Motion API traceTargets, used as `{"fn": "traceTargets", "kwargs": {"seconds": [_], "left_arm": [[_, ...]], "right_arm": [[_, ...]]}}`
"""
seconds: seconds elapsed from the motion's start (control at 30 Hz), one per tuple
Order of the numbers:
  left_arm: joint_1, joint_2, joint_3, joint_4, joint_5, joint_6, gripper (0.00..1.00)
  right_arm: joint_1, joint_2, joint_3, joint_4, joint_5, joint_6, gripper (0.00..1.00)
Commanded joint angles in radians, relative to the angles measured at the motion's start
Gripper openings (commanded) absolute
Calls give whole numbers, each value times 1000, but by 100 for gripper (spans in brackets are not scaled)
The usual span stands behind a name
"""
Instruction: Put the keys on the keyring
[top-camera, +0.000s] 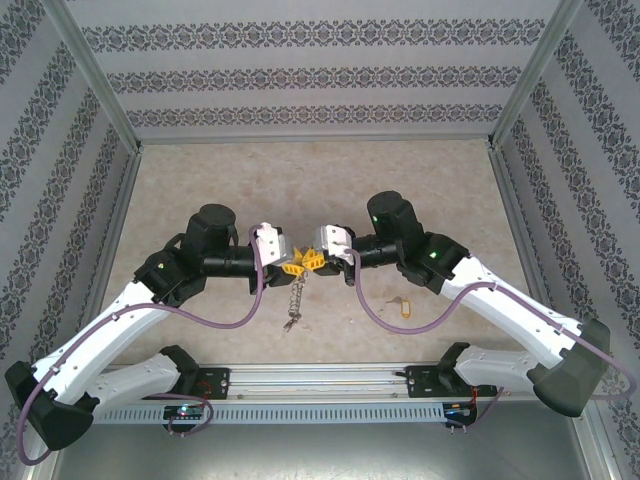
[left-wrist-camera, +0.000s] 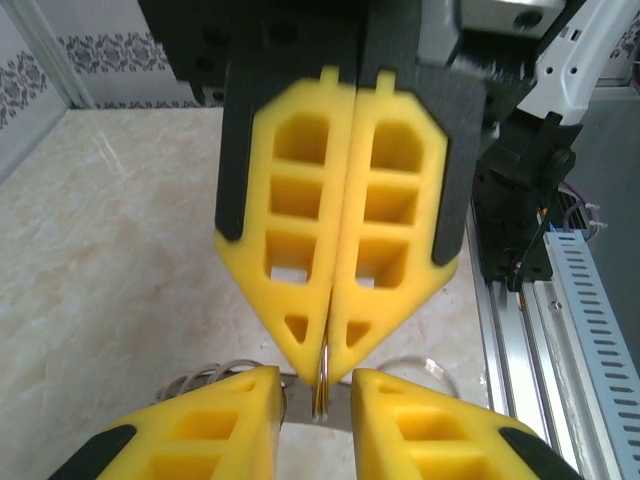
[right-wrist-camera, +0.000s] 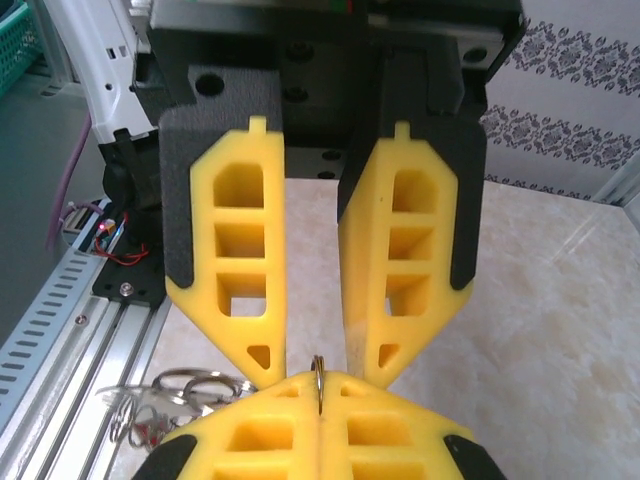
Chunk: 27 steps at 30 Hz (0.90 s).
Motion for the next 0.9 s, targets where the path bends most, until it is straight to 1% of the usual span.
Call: {"fn": "traceTargets", "kwargs": {"seconds": [0.0, 0.03, 0.1, 0.2, 0.33, 0.43, 0.5, 0.57, 0.67, 0.8, 0.87], "left_arm": [[-19, 1, -5, 75, 1, -31, 23], [-20, 2, -7, 80, 1, -34, 20], [-25, 9, -4, 75, -6, -31, 10], [-29, 19, -6, 61, -20, -20, 0], [-30, 22, -14, 61, -32, -18, 0], [-30, 8, -28, 93, -47, -31, 0], [-30, -9, -45, 136, -45, -51, 0], [-30, -19, -59, 168, -40, -64, 0], [-30, -18, -65, 184, -26, -73, 0], [-30, -18, -65, 181, -33, -68, 0], [-30, -23, -65, 179, -38, -63, 0]], "right_arm": [[13, -23, -12, 51, -6, -8, 0], [13, -24, -12, 50, -5, -8, 0], [12, -28, -16, 54, -10, -4, 0], [13, -39, -20, 64, -17, -1, 0], [14, -50, -20, 68, -28, -1, 0], [13, -61, -27, 70, -35, 2, 0], [13, -72, -37, 69, -34, 7, 10], [13, -82, -49, 69, -29, 11, 13], [13, -90, -60, 70, -32, 16, 13], [12, -108, -75, 74, -34, 17, 10], [12, -114, -80, 71, -25, 15, 11]]}}
